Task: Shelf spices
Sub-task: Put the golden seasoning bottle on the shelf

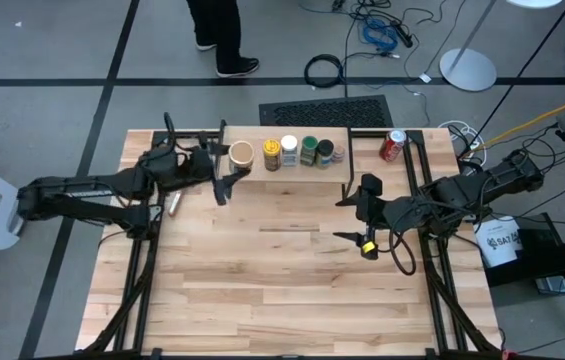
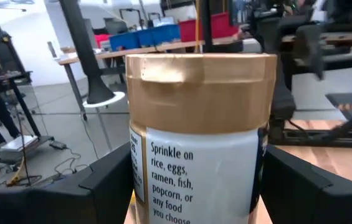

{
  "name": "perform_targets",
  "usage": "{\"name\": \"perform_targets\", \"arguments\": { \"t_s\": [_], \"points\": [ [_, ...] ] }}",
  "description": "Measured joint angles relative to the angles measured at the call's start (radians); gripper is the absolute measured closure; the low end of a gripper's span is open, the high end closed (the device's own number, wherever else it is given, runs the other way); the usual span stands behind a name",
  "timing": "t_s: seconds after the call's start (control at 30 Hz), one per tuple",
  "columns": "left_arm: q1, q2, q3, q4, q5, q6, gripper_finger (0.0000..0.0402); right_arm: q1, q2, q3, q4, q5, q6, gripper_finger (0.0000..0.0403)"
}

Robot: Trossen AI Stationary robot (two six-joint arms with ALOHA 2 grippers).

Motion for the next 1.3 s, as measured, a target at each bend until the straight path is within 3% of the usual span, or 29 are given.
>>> {"name": "perform_targets", "arguments": {
  "t_s": [0.3,0.63,1.3],
  "points": [
    [0.236,0.015,-0.162,0.202,0.305,-0.036,0.0113,0.0,0.002,0.0,0.0,0.0,0.006,0.0077],
    [0.387,0.092,-0.175,0.24,0.54,-0.063,0.0113,0.0,0.017,0.0,0.001,0.002,0.033,0.0077],
    [0.429,0.273,-0.176,0.364,0.572,-0.063,0.0113,0.0,0.04,0.0,0.0,0.0,0.023,0.0077]
  ]
}}
